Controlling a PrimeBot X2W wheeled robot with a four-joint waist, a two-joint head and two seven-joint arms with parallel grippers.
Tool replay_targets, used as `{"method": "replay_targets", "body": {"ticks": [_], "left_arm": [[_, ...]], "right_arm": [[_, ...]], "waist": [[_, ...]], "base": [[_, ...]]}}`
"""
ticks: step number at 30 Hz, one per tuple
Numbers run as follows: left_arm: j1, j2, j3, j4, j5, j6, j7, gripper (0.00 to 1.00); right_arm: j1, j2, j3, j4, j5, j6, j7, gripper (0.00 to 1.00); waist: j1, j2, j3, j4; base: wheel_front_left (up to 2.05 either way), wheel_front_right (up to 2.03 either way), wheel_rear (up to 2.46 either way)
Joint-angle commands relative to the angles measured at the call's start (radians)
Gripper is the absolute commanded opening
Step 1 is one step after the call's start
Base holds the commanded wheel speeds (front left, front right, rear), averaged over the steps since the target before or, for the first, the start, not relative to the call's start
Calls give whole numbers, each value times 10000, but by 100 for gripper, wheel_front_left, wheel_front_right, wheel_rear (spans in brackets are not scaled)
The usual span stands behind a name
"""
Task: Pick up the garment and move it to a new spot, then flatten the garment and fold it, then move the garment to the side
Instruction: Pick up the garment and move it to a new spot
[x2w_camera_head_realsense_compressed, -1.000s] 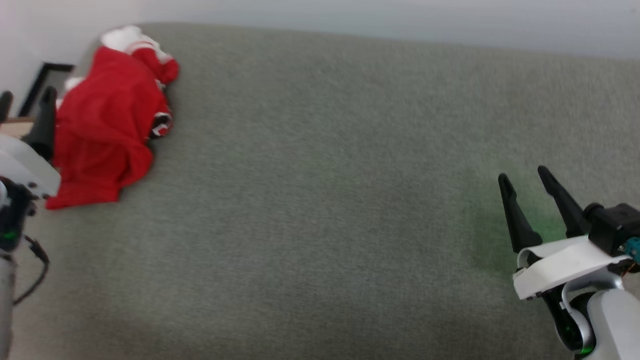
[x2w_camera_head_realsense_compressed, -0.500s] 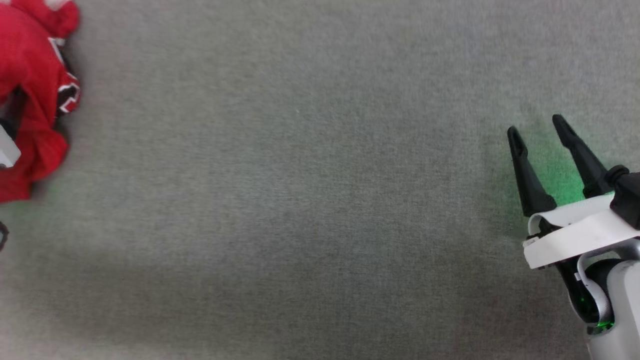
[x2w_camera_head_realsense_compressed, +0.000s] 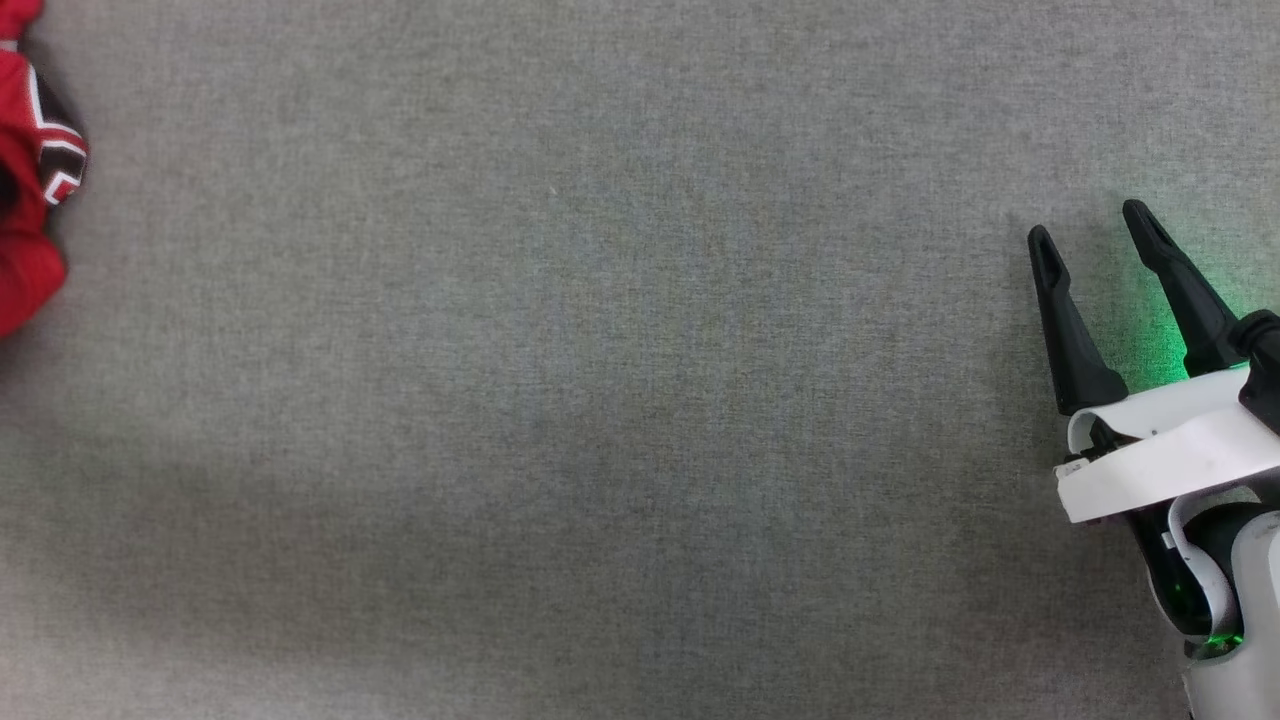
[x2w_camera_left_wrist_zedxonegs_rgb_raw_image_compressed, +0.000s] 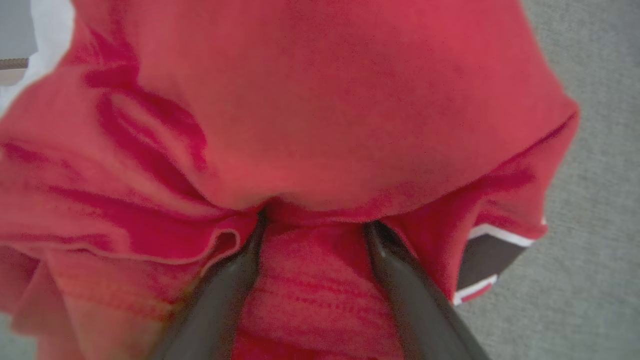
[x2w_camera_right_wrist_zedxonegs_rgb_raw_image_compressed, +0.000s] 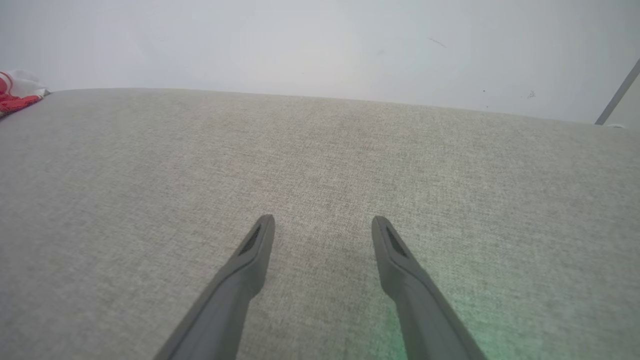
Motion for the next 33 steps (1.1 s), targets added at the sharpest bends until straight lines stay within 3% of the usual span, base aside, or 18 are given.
{"method": "replay_targets", "body": {"ticks": [1,9,20,33], "left_arm": [[675,-781,-532,348,100,15,34,0],[-21,-134,-911,-339,42,-10,-1467,0],[-352,604,-1759,-1539,83,3,-2798,0],[-936,1400,-2759,-3590,113,3,-2811,0]], "right_arm": [[-114,17,-5,-38,-54,-14,-25,100],[47,88,-133,238,-36,-14,-248,100],[665,439,-234,1006,130,-14,-745,100],[1314,832,-402,1424,315,-14,-1083,100]], "waist": [[0,-1,-46,47],[0,-1,-707,380],[0,-1,-2624,962],[0,-1,-4370,1407]], "base": [[0,0,0],[0,0,0],[0,0,0],[0,0,0]]}}
